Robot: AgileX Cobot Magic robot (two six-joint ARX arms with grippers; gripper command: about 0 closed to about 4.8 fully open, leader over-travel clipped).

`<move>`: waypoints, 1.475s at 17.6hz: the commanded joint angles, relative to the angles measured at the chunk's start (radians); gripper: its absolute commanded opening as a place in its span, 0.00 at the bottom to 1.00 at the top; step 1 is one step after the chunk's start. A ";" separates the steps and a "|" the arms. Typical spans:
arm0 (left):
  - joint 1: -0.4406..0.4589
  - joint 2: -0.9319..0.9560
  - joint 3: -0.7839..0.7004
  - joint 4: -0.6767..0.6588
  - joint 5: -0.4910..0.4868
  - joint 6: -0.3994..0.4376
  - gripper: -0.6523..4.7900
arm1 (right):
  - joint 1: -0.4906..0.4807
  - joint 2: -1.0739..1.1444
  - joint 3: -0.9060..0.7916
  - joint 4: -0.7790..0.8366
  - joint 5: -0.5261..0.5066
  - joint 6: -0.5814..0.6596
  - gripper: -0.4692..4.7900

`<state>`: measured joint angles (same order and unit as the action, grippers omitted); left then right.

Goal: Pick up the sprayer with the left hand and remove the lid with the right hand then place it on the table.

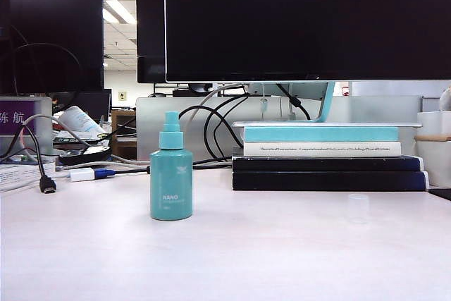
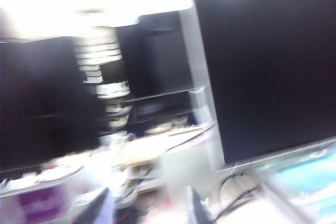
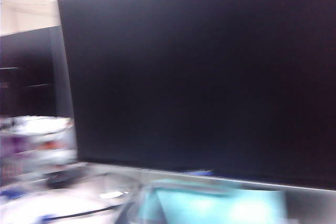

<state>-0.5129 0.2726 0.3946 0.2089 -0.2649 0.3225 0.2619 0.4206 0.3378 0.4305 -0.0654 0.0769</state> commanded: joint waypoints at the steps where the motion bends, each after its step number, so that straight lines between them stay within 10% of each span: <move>1: 0.000 -0.140 0.000 -0.195 -0.059 0.018 0.37 | 0.000 -0.164 -0.001 -0.223 0.233 -0.026 0.08; 6: 0.000 -0.185 0.000 -0.440 -0.045 -0.071 0.11 | 0.000 -0.204 -0.096 -0.273 0.209 0.009 0.08; 9: 0.000 -0.186 -0.001 -0.512 -0.045 -0.084 0.11 | 0.000 -0.204 -0.204 -0.269 0.194 0.029 0.08; 11: 0.000 -0.186 -0.012 -0.518 -0.035 -0.248 0.11 | 0.000 -0.205 -0.233 -0.268 0.194 0.040 0.08; 14: 0.000 -0.186 -0.094 -0.509 0.086 -0.261 0.11 | 0.000 -0.226 -0.238 -0.232 0.192 0.034 0.08; 26: 0.000 -0.186 -0.165 -0.395 0.042 -0.313 0.11 | 0.000 -0.241 -0.326 -0.303 0.179 0.027 0.11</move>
<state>-0.5129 0.0864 0.2295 -0.1974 -0.2203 0.0093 0.2615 0.1802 0.0120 0.1139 0.1104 0.1051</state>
